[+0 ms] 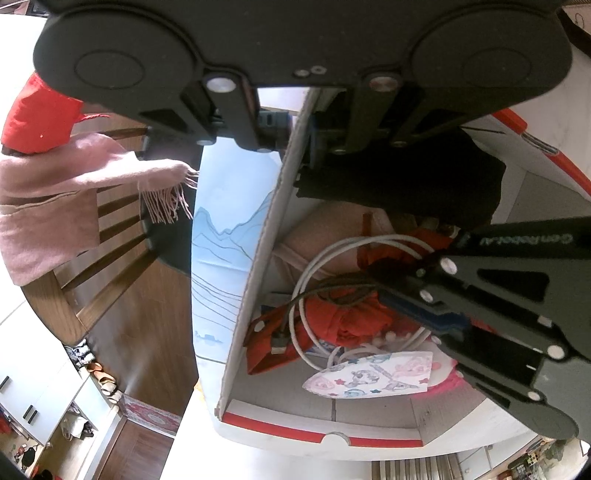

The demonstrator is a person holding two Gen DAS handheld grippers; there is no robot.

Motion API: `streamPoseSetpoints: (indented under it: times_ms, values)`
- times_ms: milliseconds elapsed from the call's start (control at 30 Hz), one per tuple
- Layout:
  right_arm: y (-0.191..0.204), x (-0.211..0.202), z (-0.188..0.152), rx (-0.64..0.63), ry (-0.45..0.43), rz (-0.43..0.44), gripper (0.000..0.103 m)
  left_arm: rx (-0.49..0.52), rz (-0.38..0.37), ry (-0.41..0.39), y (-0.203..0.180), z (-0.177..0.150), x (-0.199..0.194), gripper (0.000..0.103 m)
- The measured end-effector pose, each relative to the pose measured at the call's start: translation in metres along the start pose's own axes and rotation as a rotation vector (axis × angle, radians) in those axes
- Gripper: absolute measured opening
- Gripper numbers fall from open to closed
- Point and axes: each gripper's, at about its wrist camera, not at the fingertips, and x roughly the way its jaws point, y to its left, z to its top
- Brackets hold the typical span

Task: Organize objects
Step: 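Lower the cable into the box and open the left gripper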

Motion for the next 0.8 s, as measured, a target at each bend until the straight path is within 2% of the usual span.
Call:
streamPoseSetpoints:
  times_ms: [200, 400, 600, 733, 800]
  values:
    - [0.000, 0.000, 0.000, 0.000, -0.001, 0.001, 0.007, -0.002, -0.001, 0.025, 0.001, -0.001, 0.006, 0.009]
    - [0.000, 0.000, 0.000, -0.002, -0.003, 0.004, 0.007, -0.013, 0.000, 0.026, 0.001, -0.002, 0.006, 0.013]
    - [-0.001, -0.001, -0.001, -0.007, -0.007, 0.010, 0.008, -0.028, 0.000, 0.007, 0.000, -0.004, 0.000, 0.022]
    - [-0.001, -0.001, -0.001, -0.013, -0.009, 0.014, 0.008, -0.016, 0.001, -0.008, -0.004, -0.008, -0.008, 0.032]
    - [-0.001, -0.002, -0.002, -0.016, -0.010, 0.016, 0.008, -0.014, 0.007, -0.016, -0.007, -0.010, -0.012, 0.041]
